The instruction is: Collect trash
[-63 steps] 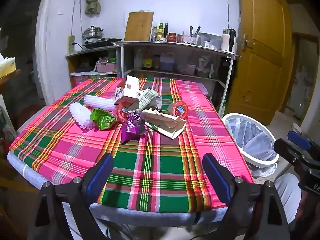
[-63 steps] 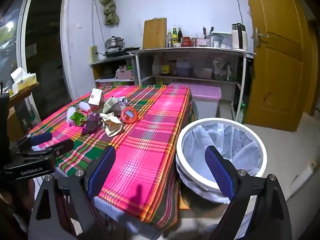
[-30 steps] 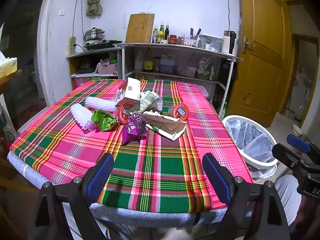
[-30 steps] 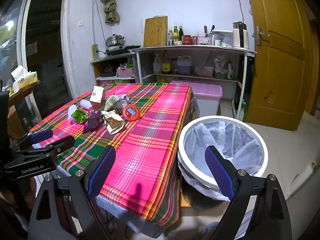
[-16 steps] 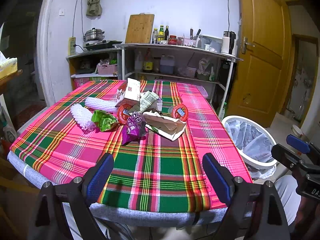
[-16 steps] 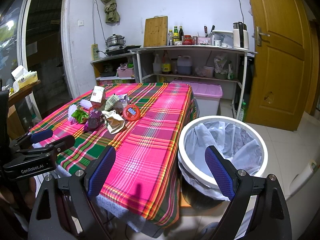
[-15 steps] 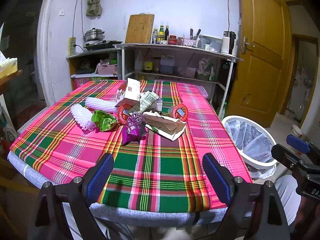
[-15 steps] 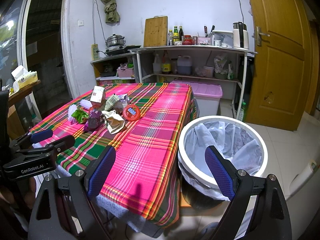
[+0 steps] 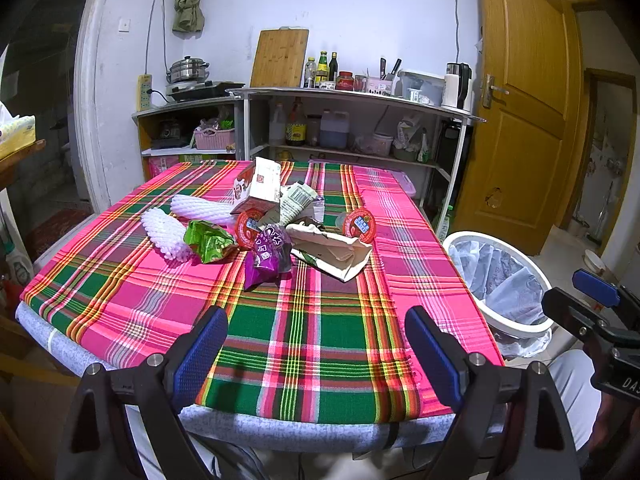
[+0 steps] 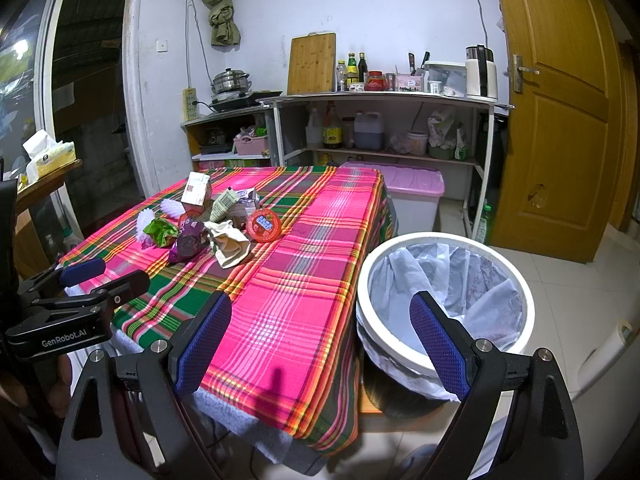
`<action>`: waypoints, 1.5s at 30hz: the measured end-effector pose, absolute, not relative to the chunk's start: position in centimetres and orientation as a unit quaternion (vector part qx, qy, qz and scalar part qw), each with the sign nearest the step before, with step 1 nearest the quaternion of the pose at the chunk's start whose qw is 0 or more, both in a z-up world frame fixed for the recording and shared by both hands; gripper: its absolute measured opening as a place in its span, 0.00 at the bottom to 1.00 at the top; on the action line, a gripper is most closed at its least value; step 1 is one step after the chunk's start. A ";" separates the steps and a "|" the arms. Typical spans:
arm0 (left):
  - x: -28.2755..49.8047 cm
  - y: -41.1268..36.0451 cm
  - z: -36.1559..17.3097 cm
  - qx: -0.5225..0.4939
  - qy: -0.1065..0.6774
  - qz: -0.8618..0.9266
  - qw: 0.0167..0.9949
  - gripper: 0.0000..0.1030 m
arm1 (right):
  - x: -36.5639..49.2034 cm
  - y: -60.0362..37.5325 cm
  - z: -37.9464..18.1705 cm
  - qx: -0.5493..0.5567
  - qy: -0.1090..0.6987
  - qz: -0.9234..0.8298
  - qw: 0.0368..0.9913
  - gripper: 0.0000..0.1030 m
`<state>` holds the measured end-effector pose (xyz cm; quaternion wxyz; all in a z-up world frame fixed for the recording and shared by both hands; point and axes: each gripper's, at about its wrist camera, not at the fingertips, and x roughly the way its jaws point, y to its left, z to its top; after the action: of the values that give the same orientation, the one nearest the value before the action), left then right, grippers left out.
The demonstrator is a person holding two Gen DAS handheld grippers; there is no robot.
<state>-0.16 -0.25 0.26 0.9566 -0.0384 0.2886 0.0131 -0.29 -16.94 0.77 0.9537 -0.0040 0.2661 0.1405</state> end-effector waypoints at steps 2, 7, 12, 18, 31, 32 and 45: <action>-0.2 -0.2 0.3 -0.039 0.289 0.013 0.956 0.88 | -0.3 -16.9 0.8 -0.004 0.266 0.140 0.954 0.89; -0.3 -0.2 0.3 -0.039 0.289 0.013 0.956 0.88 | -0.3 -16.9 0.8 -0.004 0.266 0.140 0.954 0.89; -0.3 -0.2 0.3 -0.039 0.289 0.013 0.957 0.88 | -0.3 -16.9 0.7 -0.004 0.267 0.140 0.954 0.89; -0.3 -0.2 0.3 -0.039 0.289 0.013 0.957 0.88 | -0.4 -16.9 0.8 -0.004 0.267 0.140 0.953 0.89; -0.7 -0.3 0.4 -0.039 0.290 0.013 0.956 0.88 | -0.2 -16.6 0.5 -0.007 0.272 0.142 0.952 0.89; -0.9 -0.4 0.4 -0.039 0.291 0.013 0.956 0.88 | -0.2 -16.5 0.5 -0.007 0.273 0.143 0.951 0.89; 2.1 2.5 -0.8 -0.050 0.300 0.039 0.952 0.88 | 3.8 -14.5 0.2 -0.017 0.291 0.178 0.940 0.89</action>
<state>2.08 2.49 -0.76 0.9519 -0.0503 0.2999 0.0386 3.83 -14.45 0.15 0.9400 -0.0173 0.2906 0.1778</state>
